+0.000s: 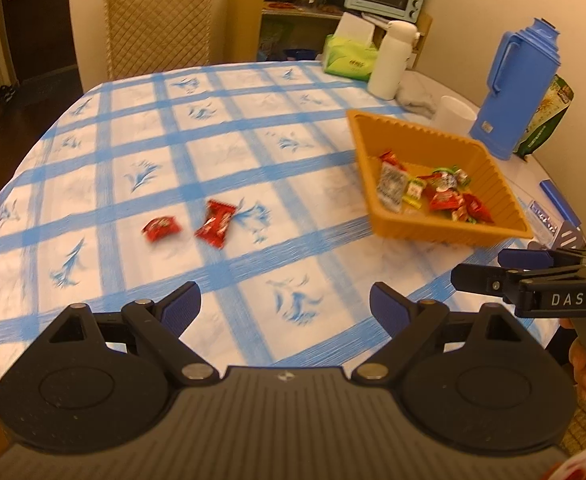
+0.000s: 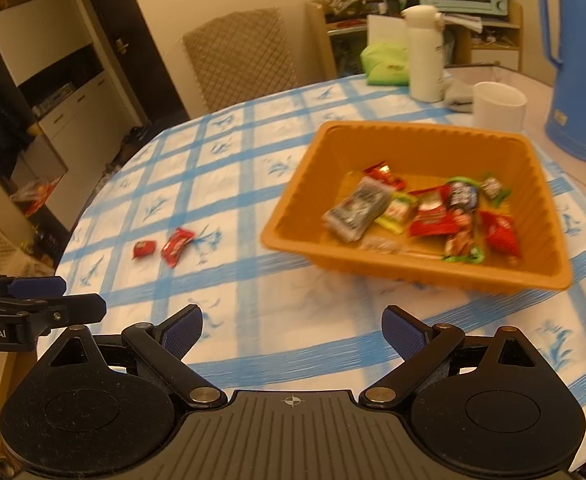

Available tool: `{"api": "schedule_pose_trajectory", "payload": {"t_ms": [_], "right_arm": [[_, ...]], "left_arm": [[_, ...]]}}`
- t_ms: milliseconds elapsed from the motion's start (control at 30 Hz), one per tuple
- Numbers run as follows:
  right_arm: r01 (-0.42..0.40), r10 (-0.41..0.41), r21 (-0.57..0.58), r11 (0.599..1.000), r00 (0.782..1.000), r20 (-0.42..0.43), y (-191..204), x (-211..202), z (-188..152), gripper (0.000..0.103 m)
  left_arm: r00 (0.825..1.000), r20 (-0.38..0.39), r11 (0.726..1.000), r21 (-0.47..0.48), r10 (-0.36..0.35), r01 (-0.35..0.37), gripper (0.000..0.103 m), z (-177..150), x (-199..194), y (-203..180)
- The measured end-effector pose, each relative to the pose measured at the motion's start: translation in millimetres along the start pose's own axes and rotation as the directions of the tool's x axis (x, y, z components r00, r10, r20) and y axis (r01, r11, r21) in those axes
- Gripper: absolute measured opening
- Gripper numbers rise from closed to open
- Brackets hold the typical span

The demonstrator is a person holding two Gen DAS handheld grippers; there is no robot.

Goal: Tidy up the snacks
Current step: 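Move both grippers back from the tray toward the last two red candies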

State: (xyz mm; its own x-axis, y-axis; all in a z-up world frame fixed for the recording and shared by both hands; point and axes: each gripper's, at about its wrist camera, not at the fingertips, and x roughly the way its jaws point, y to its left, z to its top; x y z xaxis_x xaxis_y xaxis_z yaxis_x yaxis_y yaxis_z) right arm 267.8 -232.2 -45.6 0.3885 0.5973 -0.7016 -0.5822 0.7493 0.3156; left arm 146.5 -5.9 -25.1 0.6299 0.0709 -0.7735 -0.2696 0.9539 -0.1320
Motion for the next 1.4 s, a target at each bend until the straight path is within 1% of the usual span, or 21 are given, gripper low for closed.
{"api": "schedule_pose_trajectory", "payload": {"t_ms": [333, 733, 967, 1100, 1400], "right_arm": [[-0.023, 0.022, -0.028, 0.999, 0.999, -0.034, 48.0, 20.6, -13.0, 0.096], [-0.035, 0.029, -0.078, 0.996, 0.996, -0.081, 102.8, 63.9, -19.2, 0.096], [-0.033, 0.023, -0.104, 0.994, 0.995, -0.093, 124.0, 89.2, -12.9, 0.096], [-0.024, 0.013, -0.115, 0.993, 0.995, -0.098, 131.4, 102.6, -7.4, 0.096], [-0.011, -0.002, -0.132, 0.991, 0.996, -0.094, 138.5, 128.0, 6.3, 0.095]], "left_arm": [[0.999, -0.015, 0.999, -0.034, 0.031, -0.032, 0.091, -19.7, -11.9, 46.7], [0.996, -0.044, 0.996, -0.055, 0.074, -0.077, 0.09, -32.6, -6.2, 95.5], [0.994, -0.051, 0.993, -0.066, 0.093, -0.097, 0.09, -30.6, 3.9, 122.7], [0.993, -0.052, 0.993, -0.056, 0.102, -0.105, 0.089, -26.4, 12.2, 133.1], [0.993, -0.046, 0.994, -0.026, 0.106, -0.108, 0.088, -8.3, 38.1, 144.3]]}}
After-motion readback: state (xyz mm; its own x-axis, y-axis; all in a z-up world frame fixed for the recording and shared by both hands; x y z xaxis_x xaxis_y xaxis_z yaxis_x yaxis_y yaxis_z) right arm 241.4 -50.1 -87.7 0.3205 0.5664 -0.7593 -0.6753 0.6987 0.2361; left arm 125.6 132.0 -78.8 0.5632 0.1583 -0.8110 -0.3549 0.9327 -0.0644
